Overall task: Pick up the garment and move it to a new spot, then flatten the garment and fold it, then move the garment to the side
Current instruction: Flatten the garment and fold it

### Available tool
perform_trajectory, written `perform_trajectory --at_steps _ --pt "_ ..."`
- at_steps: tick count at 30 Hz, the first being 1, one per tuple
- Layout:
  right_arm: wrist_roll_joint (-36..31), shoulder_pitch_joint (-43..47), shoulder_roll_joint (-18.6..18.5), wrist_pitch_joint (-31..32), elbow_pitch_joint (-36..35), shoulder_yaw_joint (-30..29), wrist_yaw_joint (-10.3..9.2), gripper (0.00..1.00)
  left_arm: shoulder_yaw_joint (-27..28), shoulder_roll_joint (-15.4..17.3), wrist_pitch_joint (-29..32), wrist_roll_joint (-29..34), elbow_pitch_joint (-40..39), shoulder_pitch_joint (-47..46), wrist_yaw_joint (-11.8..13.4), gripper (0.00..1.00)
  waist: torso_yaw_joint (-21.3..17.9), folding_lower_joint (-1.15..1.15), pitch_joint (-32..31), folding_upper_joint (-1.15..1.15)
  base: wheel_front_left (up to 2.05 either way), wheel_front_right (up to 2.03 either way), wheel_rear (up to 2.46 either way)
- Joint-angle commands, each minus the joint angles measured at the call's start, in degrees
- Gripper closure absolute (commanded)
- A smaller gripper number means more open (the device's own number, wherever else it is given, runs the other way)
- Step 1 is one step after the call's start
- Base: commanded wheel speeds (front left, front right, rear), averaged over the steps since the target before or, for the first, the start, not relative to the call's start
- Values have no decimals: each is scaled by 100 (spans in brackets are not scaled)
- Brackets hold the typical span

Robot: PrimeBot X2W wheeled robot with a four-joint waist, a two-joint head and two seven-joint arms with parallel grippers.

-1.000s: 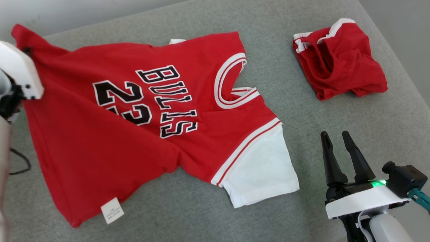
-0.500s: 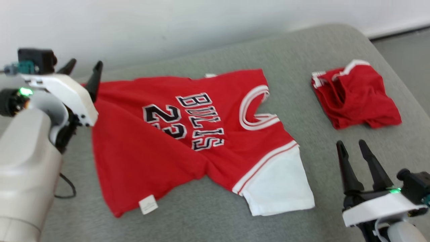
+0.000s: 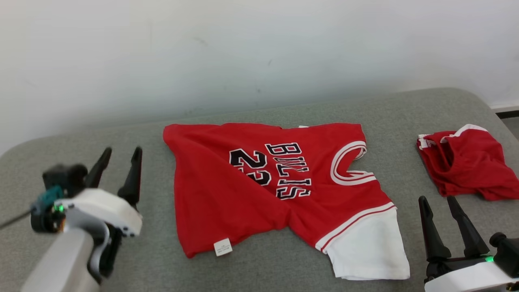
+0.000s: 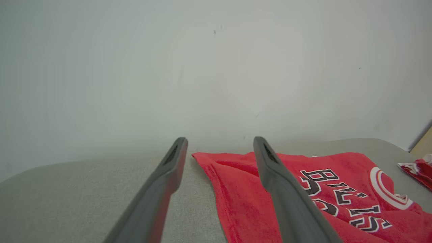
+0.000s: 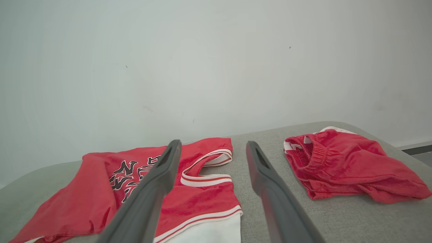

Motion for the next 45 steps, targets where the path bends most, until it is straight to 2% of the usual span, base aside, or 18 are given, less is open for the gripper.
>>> perform_trajectory --at_steps 1,4,10,11,13,14,16,20,24,29,45 --pt "-18 138 2 4 -55 -42 -14 0 74 -49 -68 -137 -385 513 148 0 87 1 -50 0 0 0 0" --pt "-25 190 15 26 -114 -64 -14 0 243 -67 -115 -312 -961 1110 371 0 114 1 -48 0 0 0 0" --pt "-103 324 1 46 -182 -122 -14 0 494 -255 -202 -32 -2084 2286 908 0 104 1 -129 0 0 0 0" --pt "-103 324 1 46 -182 -122 -14 0 494 -255 -202 -32 -2084 2286 908 0 104 1 -129 0 0 0 0" --pt "-152 422 36 3 -242 -135 -14 0 772 -464 -198 381 -2680 2793 1119 0 107 1 -175 0 0 0 0" --pt "-152 422 36 3 -242 -135 -14 0 772 -464 -198 381 -2680 2793 1119 0 107 1 -175 0 0 0 0" --pt "-276 523 53 -78 -318 -155 -14 0 1043 -724 -195 736 -3041 3237 1190 0 122 1 -196 0 0 0 0" --pt "-503 653 70 -185 -400 -211 -14 0 1305 -1043 -196 1055 -3220 3614 1045 0 156 1 -208 0 0 0 0" --pt "-455 709 147 -229 -482 -194 -14 0 1538 -1279 -197 1274 -3122 3734 833 0 170 1 -212 0 0 0 0" --pt "-453 732 147 -266 -459 -174 -14 0 1735 -1453 -197 1476 -2984 3700 583 0 171 1 -227 0 0 0 0" --pt "-531 711 96 -270 -443 -245 -14 0 2095 -1825 -198 1947 -2840 3674 169 0 92 1 -224 0 0 0 0"
